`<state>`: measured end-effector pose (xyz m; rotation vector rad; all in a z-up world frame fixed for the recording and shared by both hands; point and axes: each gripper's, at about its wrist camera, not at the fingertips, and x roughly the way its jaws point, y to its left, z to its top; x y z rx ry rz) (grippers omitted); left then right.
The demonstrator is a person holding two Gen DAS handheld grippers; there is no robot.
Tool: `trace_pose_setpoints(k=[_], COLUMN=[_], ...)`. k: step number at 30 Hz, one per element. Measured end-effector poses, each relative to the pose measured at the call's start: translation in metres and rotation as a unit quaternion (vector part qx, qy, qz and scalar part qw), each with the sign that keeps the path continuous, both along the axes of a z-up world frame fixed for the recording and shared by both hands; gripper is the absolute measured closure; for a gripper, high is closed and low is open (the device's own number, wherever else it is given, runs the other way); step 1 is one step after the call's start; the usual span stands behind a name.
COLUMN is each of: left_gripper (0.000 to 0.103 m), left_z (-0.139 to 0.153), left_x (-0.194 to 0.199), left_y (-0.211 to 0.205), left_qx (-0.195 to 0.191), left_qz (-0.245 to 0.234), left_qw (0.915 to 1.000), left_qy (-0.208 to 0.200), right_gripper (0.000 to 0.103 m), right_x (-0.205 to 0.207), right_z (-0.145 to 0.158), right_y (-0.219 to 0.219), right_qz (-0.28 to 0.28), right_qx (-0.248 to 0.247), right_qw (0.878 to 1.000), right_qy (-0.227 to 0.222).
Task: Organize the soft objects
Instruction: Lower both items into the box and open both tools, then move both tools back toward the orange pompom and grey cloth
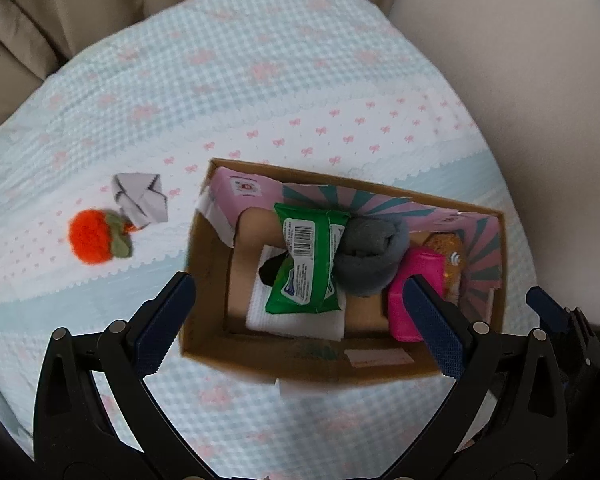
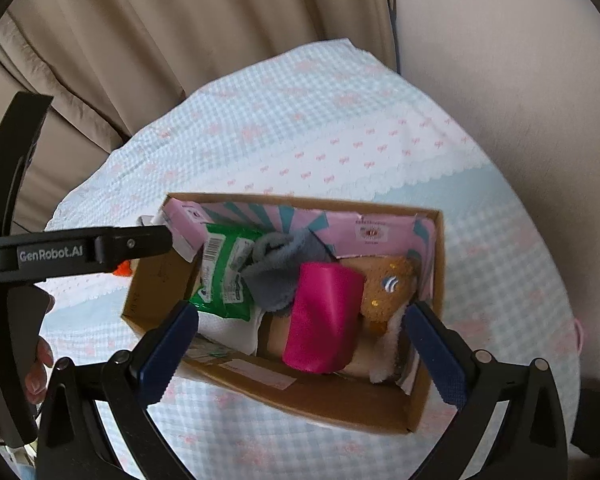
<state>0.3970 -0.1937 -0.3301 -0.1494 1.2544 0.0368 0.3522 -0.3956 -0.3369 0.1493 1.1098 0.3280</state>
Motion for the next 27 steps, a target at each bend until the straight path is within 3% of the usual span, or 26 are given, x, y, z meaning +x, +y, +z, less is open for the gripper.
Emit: trace_pose_setpoints(k=[5, 17, 27], left_gripper=[0.0, 0.0, 0.0], left_z=[0.044, 0.158, 0.2], left_x=[-0.031, -0.137, -0.225], left_y=[0.012, 0.067, 0.136], left_qx=[-0.034, -0.023, 0.008], left_qz=[0.018, 0.012, -0.009], left_qw=[0.9987, 0.9886, 0.9786], left_qy=[-0.033, -0.148, -0.205], right_gripper=[0.0, 0.0, 0.0], right_x=[-0.017, -0.084, -0.146], right_z=[0.04, 0.153, 0.203], right_y=[0.002, 0.042, 0.095], right_qz=[-0.006, -0.024, -0.07], right_qx=[0.001, -0.022, -0.046], right_qw=[1.0, 0.995, 0.99], right_qy=[-0.017, -0.095, -0.115])
